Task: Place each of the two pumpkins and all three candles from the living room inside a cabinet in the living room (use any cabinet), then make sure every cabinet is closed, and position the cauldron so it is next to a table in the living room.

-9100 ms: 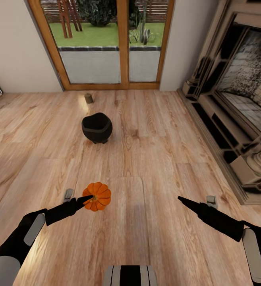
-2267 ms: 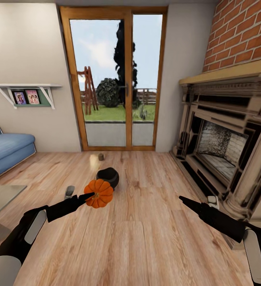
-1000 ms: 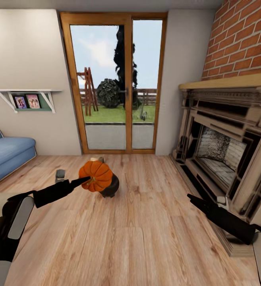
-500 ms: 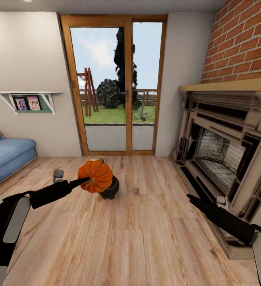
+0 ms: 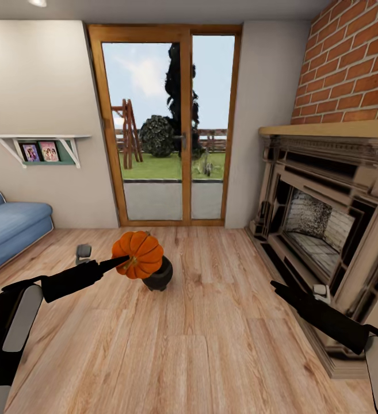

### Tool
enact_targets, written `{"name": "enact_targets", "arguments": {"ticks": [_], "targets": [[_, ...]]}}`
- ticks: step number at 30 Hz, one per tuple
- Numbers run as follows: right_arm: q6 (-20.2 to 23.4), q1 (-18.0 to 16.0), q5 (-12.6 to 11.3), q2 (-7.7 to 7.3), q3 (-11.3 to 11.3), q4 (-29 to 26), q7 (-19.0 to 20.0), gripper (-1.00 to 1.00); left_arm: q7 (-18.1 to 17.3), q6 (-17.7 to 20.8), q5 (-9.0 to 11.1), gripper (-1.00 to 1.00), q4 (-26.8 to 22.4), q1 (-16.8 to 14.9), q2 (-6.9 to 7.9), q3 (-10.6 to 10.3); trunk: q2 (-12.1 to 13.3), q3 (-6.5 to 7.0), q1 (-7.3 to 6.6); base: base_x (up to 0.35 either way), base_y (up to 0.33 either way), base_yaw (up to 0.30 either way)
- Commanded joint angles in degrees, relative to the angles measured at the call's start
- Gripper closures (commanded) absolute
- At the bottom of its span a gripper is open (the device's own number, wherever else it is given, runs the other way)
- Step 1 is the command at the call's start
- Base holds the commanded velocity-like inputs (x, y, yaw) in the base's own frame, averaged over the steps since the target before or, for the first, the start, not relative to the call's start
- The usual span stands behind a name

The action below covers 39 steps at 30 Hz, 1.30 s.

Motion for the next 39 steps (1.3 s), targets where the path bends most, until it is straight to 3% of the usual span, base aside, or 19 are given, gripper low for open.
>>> {"name": "enact_targets", "arguments": {"ticks": [1,16,33,39], "targets": [[0.21,-0.05,0.23,0.0,-0.06,0.0,0.24,-1.0,-0.17,0.19,-0.11,1.0,0.0,-0.04,-0.06,0.04,-0.03,-0.05,-0.01,0.0,0.0,0.018],[0.3,-0.12,0.28,0.03,0.14,0.01,-0.04,-1.0,-0.09,0.14,-0.12,1.0,0.0,-0.02,-0.33,0.09,-0.03,0.61,-0.01,-0.014,0.0,0.174],[0.41,-0.12,0.25,-0.05,0.27,0.0,-0.08,-1.0,-0.08,0.12,-0.13,1.0,-0.08,0.0,-0.34,0.04,-0.03,1.48,-0.01,-0.223,0.0,0.255],[0.42,-0.14,0.27,-0.05,0.34,0.02,-0.08,-1.0,-0.02,0.12,-0.18,1.0,-0.08,-0.02,-0.34,0.04,2.38,2.87,-1.32,-0.014,0.0,0.257]]}}
